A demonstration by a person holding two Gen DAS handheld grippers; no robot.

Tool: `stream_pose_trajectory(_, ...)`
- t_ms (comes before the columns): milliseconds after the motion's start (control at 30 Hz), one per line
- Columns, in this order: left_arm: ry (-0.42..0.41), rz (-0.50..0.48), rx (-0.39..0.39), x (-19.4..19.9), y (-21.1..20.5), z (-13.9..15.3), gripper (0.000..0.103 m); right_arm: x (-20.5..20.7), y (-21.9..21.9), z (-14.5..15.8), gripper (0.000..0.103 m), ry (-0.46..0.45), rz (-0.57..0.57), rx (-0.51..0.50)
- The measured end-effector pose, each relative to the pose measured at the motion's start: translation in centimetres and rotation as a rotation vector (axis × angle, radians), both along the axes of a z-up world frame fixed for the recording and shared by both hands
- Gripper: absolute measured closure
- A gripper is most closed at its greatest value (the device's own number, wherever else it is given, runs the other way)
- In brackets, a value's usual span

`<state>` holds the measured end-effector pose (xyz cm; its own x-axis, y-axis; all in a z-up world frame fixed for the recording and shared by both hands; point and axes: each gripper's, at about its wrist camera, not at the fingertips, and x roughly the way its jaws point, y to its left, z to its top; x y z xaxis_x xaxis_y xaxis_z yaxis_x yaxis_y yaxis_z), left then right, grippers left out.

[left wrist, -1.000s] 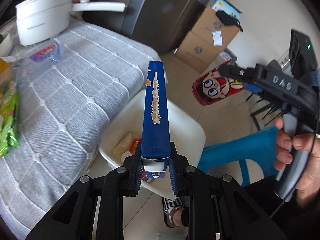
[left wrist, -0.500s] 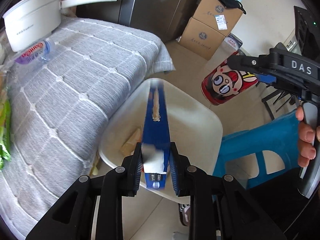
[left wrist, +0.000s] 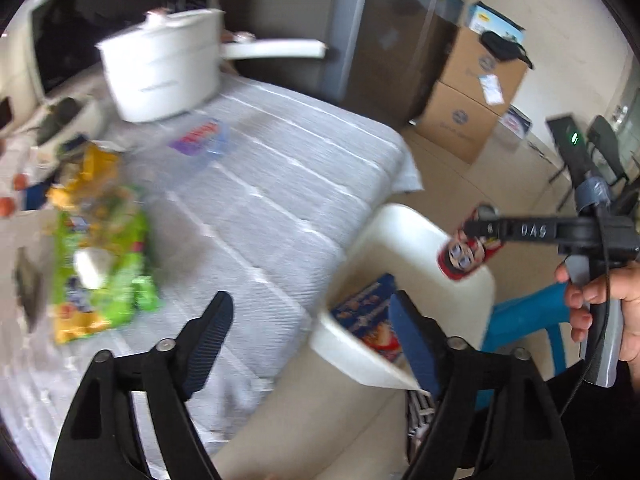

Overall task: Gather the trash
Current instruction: 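Carry the box and can to the white bin and release both, then grasp the white snack wrapper with the left gripper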

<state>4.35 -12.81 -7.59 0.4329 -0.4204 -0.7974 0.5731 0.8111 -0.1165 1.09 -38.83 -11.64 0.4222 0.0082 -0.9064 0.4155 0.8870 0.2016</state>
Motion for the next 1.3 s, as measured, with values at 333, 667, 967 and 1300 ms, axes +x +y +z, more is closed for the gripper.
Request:
stream_pose_trajectory(333, -0.068, 0.181, 0.002, 1.3, 9.2, 1.9, 0.010, 2.7, 2.4, -4.3, 0.046, 0.150, 0.035, 0.020)
stream_pose_trajectory(667, -0.050, 0.348, 0.029, 2.4, 18.2, 0.7, 0.007, 4.0, 4.3, -2.9, 0.027, 0.114, 0.057, 0.037)
stream_pose_trajectory(967, -0.002, 0.449, 0.083, 4.1, 22.4, -1.0, 0.007, 5.2, 9.8, 1.0, 0.023, -0.017, 0.180, 0.012)
stream_pose_trajectory(1300, -0.027, 0.535, 0.079, 9.2, 25.8, -2.5, 0.013, 8.3, 15.9, 2.5, 0.023, -0.089, 0.281, -0.023)
